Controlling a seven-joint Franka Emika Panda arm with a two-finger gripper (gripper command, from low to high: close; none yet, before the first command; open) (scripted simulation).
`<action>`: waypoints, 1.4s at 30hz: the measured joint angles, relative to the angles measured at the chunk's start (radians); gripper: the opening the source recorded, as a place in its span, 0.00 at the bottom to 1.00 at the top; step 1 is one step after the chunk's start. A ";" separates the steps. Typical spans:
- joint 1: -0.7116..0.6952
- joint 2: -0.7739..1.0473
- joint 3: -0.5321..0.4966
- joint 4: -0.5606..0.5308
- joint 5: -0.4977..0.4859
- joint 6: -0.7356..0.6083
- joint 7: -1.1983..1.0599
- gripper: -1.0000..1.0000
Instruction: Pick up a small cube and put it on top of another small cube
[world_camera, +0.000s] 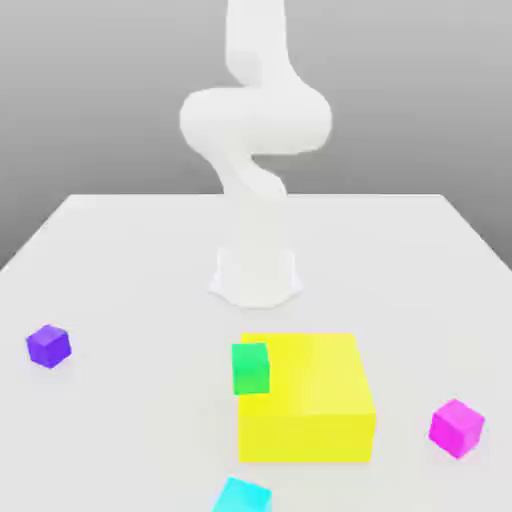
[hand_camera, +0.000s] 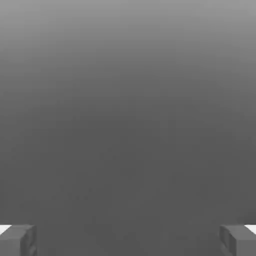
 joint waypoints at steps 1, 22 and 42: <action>-0.005 0.039 0.004 -0.001 -0.001 0.013 0.012 0.50; -0.060 0.804 0.035 -0.025 -0.037 0.257 0.264 0.50; -0.052 1.139 0.022 -0.012 -0.030 0.416 0.328 0.00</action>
